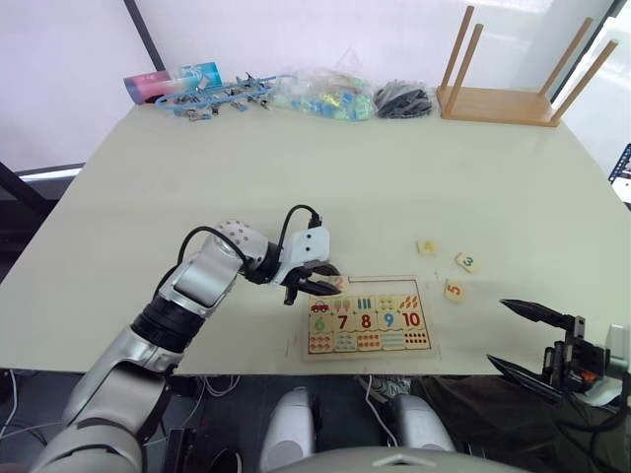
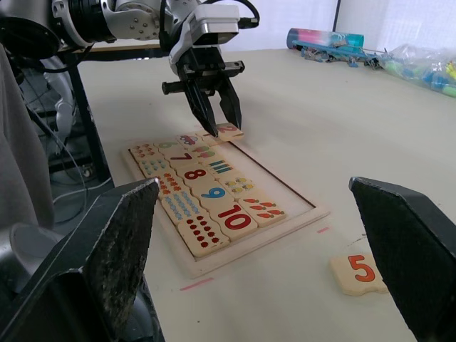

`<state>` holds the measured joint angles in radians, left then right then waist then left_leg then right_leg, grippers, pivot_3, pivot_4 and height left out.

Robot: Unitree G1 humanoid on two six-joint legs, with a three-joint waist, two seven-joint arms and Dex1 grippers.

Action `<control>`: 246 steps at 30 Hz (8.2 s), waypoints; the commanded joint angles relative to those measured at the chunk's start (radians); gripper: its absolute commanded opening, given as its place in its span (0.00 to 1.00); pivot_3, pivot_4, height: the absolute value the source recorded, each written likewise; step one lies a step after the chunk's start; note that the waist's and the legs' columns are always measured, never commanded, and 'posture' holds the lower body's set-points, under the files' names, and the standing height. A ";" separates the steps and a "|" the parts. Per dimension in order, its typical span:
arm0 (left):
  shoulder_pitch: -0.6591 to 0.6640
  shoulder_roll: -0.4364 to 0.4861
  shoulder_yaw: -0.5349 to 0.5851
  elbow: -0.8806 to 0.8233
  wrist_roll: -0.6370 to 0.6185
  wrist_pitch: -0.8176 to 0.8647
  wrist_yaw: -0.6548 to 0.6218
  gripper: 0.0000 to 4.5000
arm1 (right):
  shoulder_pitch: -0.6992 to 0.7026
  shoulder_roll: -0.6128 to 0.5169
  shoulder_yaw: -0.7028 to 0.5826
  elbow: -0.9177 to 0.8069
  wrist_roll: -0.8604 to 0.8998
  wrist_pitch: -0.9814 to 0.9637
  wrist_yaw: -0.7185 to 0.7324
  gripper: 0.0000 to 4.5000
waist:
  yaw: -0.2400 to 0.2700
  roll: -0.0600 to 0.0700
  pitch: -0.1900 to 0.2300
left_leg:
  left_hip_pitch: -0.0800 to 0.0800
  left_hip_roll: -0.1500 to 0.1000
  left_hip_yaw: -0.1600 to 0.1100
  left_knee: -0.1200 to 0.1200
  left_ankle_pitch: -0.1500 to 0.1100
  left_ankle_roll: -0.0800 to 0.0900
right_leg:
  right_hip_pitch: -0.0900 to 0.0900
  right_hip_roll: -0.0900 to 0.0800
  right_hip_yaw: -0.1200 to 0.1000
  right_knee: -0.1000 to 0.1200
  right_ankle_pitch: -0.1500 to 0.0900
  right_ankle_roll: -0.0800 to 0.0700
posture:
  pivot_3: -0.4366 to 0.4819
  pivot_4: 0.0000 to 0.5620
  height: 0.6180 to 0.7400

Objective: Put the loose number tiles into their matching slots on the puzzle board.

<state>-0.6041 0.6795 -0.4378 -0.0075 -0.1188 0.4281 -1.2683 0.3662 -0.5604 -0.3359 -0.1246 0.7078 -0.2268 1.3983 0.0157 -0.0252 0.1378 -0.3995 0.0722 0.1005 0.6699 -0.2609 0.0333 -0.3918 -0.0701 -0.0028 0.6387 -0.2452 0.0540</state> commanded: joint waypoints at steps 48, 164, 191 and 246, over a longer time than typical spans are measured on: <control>-0.102 -0.073 0.132 0.214 -0.017 -0.110 -0.025 0.84 | 0.012 0.003 -0.033 -0.020 0.002 -0.038 -0.005 1.00 | 0.000 0.000 0.000 | 0.000 0.000 -0.001 0.000 0.000 0.000 | 0.000 0.000 0.000 0.000 0.000 0.000 | 0.48 0.27 0.99; 0.962 -0.026 0.947 -0.099 -0.418 -0.313 0.157 0.97 | -0.135 -0.085 -0.124 0.424 -0.164 -0.034 -0.210 1.00 | -0.003 0.000 0.000 | 0.002 0.002 -0.003 -0.003 -0.003 -0.004 | -0.003 -0.009 0.000 -0.001 0.000 0.000 | 0.48 0.27 0.99; 0.879 0.015 0.909 -0.042 -0.397 -0.338 0.137 0.97 | -0.110 -0.067 -0.137 0.384 -0.158 -0.050 -0.202 1.00 | -0.002 0.000 0.000 | 0.001 0.002 -0.002 -0.004 -0.003 -0.004 | -0.004 -0.008 0.000 -0.002 0.000 0.000 | 0.48 0.27 0.99; 0.434 0.170 0.571 0.194 -0.462 -0.454 -0.346 0.97 | -0.577 -0.163 0.193 0.379 -0.397 0.399 -0.389 1.00 | -0.005 0.001 0.001 | 0.000 0.001 0.005 -0.011 0.000 0.000 | -0.003 -0.002 0.000 -0.011 0.000 0.000 | 0.48 0.27 0.99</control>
<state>-0.1555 0.8307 0.1393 0.1898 -0.5535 -0.0055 -1.5786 -0.1902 -0.7201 -0.1431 0.2585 0.3171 0.1572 1.0211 0.0104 -0.0243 0.1383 -0.4000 0.0730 0.1057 0.6587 -0.2611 0.0334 -0.3945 -0.0721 -0.0031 0.6279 -0.2448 0.0539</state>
